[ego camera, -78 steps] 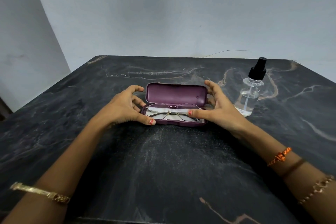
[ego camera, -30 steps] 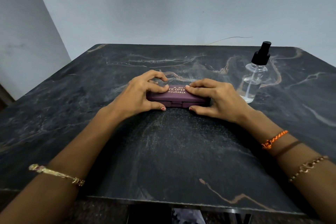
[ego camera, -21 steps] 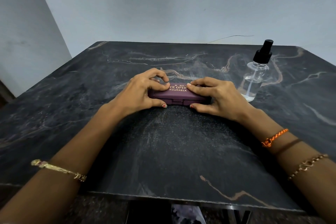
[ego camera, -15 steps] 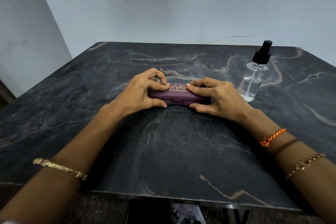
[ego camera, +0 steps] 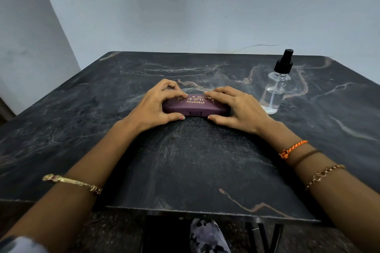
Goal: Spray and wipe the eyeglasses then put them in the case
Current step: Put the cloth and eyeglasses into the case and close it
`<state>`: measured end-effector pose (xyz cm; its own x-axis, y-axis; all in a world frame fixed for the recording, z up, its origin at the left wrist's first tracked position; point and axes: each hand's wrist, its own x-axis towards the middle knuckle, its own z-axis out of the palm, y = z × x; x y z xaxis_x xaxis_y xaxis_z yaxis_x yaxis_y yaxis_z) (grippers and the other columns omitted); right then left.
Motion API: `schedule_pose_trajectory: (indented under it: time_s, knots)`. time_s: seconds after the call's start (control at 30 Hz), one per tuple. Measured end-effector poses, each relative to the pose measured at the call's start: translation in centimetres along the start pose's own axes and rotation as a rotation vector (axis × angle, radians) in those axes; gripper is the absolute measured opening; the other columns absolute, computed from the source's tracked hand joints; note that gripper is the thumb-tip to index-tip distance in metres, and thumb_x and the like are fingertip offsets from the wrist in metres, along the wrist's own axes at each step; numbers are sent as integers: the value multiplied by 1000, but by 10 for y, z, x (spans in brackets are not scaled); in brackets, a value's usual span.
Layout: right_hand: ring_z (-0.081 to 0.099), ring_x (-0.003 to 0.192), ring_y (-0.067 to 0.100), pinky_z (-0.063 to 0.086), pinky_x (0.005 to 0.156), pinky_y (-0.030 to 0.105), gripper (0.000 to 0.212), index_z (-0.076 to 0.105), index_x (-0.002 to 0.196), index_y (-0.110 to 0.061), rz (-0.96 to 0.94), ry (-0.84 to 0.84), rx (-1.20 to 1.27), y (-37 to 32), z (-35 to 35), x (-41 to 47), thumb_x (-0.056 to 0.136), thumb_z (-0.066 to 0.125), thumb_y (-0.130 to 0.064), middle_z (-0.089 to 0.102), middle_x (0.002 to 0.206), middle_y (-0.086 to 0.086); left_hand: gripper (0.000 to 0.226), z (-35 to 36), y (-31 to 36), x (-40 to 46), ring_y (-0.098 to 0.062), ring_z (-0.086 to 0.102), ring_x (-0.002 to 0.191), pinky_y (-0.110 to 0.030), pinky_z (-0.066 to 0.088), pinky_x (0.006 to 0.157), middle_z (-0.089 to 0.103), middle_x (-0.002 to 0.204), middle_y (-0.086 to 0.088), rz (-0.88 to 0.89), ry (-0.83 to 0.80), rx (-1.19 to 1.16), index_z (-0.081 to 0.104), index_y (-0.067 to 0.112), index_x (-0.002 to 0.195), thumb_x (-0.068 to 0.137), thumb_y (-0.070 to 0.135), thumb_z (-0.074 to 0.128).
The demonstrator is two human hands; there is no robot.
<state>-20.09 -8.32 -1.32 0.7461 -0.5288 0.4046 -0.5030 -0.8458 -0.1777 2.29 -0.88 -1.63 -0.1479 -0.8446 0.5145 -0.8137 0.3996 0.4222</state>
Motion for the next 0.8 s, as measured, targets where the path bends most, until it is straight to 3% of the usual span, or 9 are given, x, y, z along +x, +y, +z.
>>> schedule_pose_trajectory:
  time_s: [0.17, 0.27, 0.37, 0.53, 0.8]
  knots:
    - [38, 126, 25, 30, 102, 37, 78, 22, 142, -20, 63, -29, -27, 0, 5, -1, 80, 58, -50, 38, 142, 11, 66, 2, -3, -6, -13, 40, 113, -34, 37, 96, 40, 126, -5, -69, -65, 76, 43, 23, 127, 70, 32, 73]
    - [38, 127, 25, 28, 104, 39, 84, 22, 142, -16, 75, 1, -69, -4, 4, -3, 75, 50, -59, 39, 142, 11, 79, 1, -1, -8, -23, 39, 120, -45, 33, 104, 37, 133, -7, -126, -67, 136, 34, 24, 132, 66, 48, 69]
    - [39, 127, 25, 28, 104, 39, 83, 25, 140, -16, 79, 27, -87, -4, 5, -2, 74, 46, -61, 39, 142, 10, 86, 1, 3, -8, -25, 35, 125, -48, 26, 106, 36, 137, -8, -145, -80, 216, 30, 25, 134, 62, 66, 52]
    - [36, 129, 22, 24, 107, 39, 87, 28, 139, -16, 56, 32, -116, -6, 5, -1, 70, 31, -69, 39, 142, 8, 82, 3, 5, -7, -27, 35, 126, -47, 26, 106, 38, 137, -10, -142, -82, 240, 31, 22, 133, 66, 68, 43]
    - [33, 134, 22, 16, 110, 42, 86, 34, 138, -15, -14, 55, -176, -11, 8, -1, 70, 34, -69, 40, 143, 6, 81, 7, 5, -10, -28, 27, 133, -57, 20, 108, 38, 138, -9, -184, 6, 398, 30, 17, 133, 70, 69, 24]
